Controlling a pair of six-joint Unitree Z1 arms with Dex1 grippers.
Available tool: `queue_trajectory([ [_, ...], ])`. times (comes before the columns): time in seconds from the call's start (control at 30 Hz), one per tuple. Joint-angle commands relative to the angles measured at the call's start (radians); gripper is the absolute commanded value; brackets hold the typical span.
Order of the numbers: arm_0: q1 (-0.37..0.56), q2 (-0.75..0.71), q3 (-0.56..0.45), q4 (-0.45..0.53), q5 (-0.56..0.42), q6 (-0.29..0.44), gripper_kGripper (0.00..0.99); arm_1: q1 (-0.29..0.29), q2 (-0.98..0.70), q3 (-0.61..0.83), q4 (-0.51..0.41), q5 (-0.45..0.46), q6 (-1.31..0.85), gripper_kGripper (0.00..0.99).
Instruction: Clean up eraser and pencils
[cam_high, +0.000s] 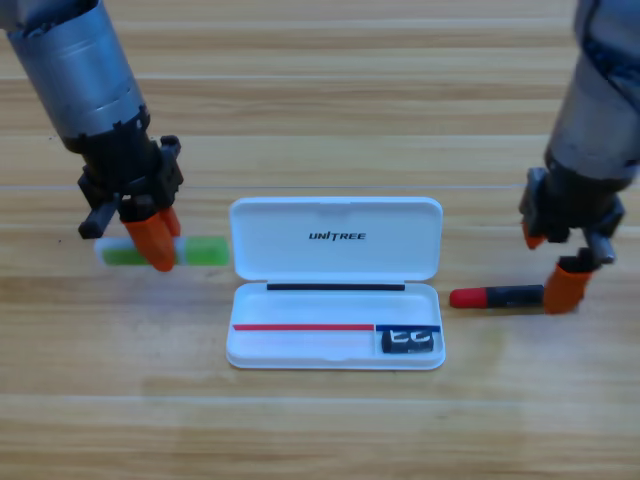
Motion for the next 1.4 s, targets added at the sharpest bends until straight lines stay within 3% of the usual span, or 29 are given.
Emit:
queue_trajectory([
  [0.03,-0.034,0.090,-0.046,0.033,-0.055,-0.037,0.000,-0.060,0.148,-0.046,-0.040,-0.014,-0.030,0.819],
  [0.37,-0.106,0.178,-0.124,0.051,-0.123,-0.092,0.000,-0.060,0.241,-0.113,-0.040,-0.014,-0.044,0.808],
  [0.43,-0.118,0.193,-0.137,0.051,-0.127,-0.099,0.000,-0.060,0.253,-0.115,-0.040,-0.015,-0.044,0.738],
  [0.6,-0.149,0.224,-0.171,0.051,-0.136,-0.119,0.000,-0.066,0.267,-0.104,-0.040,-0.034,-0.044,0.727],
  [0.63,-0.155,0.230,-0.177,0.051,-0.136,-0.122,0.000,-0.066,0.267,-0.099,-0.040,-0.037,-0.046,0.678],
  [0.73,-0.170,0.245,-0.195,0.051,-0.139,-0.133,0.000,-0.068,0.264,-0.089,-0.038,-0.032,-0.053,0.368],
  [0.93,-0.193,0.270,-0.223,0.053,-0.144,-0.149,0.000,-0.068,0.264,-0.075,-0.040,-0.021,-0.066,0.006],
  [1.4,-0.216,0.299,-0.238,0.051,-0.141,-0.165,0.000,-0.068,0.220,-0.058,-0.038,-0.008,-0.064,0.000],
])
